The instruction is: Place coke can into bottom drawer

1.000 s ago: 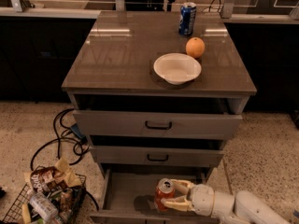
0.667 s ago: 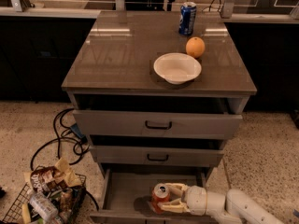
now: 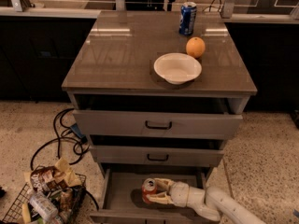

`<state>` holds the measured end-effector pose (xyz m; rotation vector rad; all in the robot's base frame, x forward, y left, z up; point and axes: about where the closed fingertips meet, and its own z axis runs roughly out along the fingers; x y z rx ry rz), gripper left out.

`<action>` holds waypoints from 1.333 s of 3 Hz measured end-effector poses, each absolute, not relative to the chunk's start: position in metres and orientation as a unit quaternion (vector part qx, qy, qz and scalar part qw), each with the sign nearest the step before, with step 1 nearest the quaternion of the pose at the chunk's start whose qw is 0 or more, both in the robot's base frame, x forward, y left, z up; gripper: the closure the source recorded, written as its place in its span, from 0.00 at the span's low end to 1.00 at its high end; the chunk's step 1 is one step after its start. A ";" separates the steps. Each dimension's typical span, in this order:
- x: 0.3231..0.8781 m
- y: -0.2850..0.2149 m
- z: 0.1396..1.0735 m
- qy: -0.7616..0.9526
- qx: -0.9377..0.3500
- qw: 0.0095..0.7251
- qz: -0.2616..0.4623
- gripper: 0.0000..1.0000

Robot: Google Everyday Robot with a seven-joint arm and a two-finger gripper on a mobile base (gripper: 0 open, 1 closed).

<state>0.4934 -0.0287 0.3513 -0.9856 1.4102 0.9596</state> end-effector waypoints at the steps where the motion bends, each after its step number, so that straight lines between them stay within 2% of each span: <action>1: 0.493 -0.029 0.351 0.596 -0.417 0.553 0.406 1.00; 4: 0.535 0.017 0.269 0.578 -0.381 0.546 0.471 1.00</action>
Offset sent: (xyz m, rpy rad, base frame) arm 0.0293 0.0268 -0.0604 0.0740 0.0713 0.0269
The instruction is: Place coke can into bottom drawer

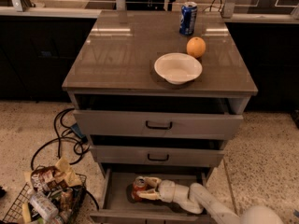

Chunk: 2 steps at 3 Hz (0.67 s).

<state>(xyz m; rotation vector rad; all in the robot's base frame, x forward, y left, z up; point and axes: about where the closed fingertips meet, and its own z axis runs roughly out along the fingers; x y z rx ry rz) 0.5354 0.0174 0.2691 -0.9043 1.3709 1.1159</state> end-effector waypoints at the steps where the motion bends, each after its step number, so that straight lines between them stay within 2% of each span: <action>1: 0.552 0.033 0.251 0.571 -0.383 0.545 0.480 1.00; 2: 0.564 0.038 0.239 0.575 -0.391 0.538 0.477 1.00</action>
Offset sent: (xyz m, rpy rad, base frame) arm 0.0440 0.0203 -0.0475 -0.0488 0.0073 0.0319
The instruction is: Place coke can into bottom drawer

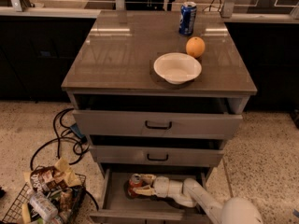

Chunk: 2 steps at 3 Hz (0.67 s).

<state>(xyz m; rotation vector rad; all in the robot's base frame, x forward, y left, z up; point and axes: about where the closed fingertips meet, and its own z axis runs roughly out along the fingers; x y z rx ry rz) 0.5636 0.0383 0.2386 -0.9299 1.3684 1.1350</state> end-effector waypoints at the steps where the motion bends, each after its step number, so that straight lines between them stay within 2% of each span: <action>1: 0.567 0.039 0.224 0.589 -0.411 0.516 0.467 1.00; 2: 0.564 0.043 0.215 0.597 -0.424 0.500 0.462 1.00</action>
Offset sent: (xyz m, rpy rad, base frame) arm -0.0032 0.0025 -0.0352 -0.1596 0.0369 0.0575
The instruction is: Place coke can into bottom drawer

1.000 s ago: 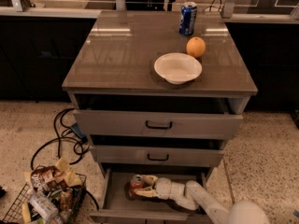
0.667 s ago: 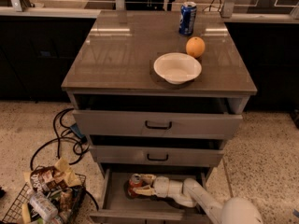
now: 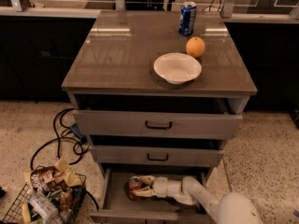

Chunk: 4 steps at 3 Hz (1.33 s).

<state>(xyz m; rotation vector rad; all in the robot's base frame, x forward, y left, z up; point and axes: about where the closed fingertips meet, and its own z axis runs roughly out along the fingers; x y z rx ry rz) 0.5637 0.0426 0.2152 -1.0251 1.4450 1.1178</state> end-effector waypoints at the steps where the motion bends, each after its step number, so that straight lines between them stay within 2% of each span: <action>1: 0.559 0.050 0.206 0.606 -0.438 0.487 0.451 1.00; 3: 0.555 0.067 0.188 0.626 -0.448 0.477 0.424 0.98; 4: 0.554 0.069 0.189 0.624 -0.449 0.477 0.427 0.75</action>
Offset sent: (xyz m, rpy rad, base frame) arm -0.0087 0.0217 -0.0285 -0.1199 -0.0093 -0.0161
